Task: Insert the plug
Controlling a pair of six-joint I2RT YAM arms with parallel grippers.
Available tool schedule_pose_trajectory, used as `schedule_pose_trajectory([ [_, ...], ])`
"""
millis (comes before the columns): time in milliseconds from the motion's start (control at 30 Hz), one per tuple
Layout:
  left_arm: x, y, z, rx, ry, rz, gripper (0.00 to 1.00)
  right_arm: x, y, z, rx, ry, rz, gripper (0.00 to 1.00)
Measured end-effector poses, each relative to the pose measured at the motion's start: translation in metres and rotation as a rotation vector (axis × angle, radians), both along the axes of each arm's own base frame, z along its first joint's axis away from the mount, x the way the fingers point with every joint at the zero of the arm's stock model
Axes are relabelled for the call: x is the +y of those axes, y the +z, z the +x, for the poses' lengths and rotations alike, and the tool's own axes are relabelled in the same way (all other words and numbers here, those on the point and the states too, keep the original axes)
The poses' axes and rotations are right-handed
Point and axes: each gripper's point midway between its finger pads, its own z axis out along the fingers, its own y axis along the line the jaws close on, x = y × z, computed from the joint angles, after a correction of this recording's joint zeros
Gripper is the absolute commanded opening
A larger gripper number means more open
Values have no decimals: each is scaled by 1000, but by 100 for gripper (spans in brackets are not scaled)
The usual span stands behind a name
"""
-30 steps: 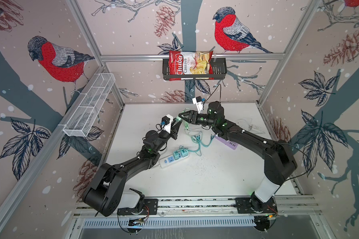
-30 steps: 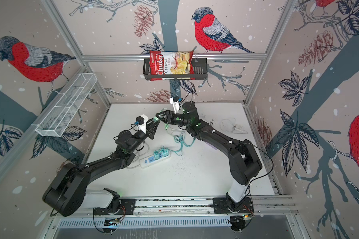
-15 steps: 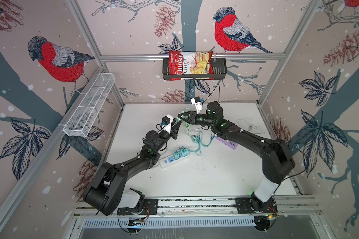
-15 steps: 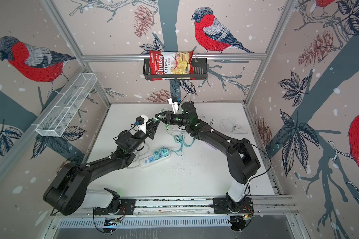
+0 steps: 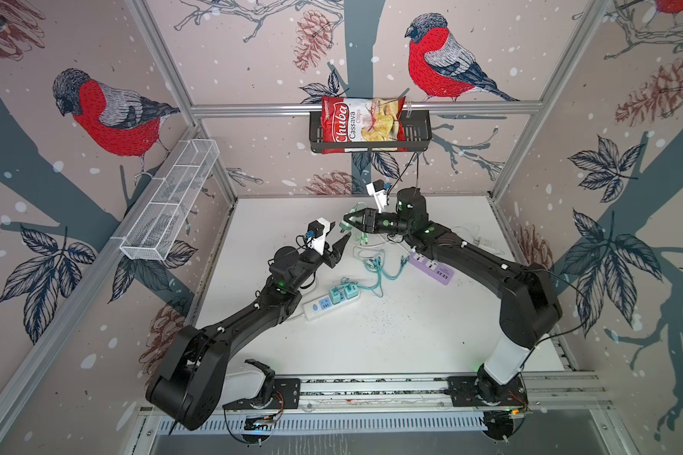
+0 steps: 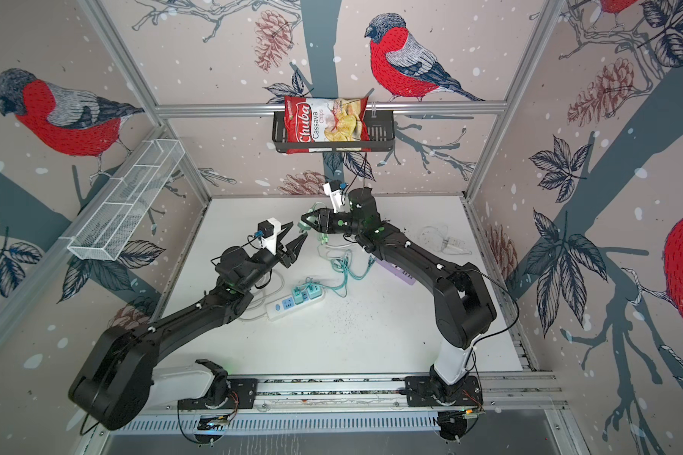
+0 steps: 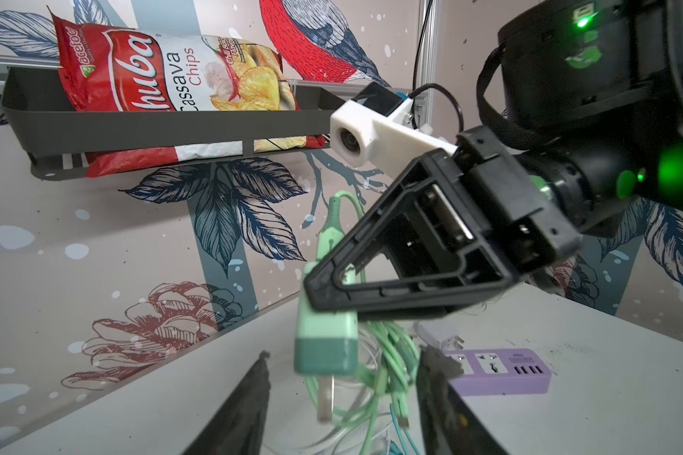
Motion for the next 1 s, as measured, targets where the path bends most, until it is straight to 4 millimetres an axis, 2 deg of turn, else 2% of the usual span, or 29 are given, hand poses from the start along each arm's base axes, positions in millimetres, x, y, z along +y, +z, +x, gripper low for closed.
schedule_pose_trajectory([
  [133,17,3,-2,36,85,13,59,-7,-5,6,-21,-11,-37,13],
  [233,38,-10,3,142,205,7,57,-5,-12,2,-42,4,-77,13],
  [333,63,-36,4,303,344,0,55,0,-23,-7,-73,9,-145,13],
  [400,79,-56,-3,406,426,-12,55,5,-28,-16,-91,16,-187,13],
  [567,111,-113,-38,610,545,-58,50,16,-40,-39,-147,35,-265,13],
  [700,123,-149,-63,723,574,-119,42,26,-55,-58,-164,67,-306,13],
  [867,128,-192,-88,842,580,-183,38,35,-73,-76,-175,82,-355,13],
  [1000,133,-208,-100,875,589,-243,38,48,-76,-93,-206,87,-381,12],
])
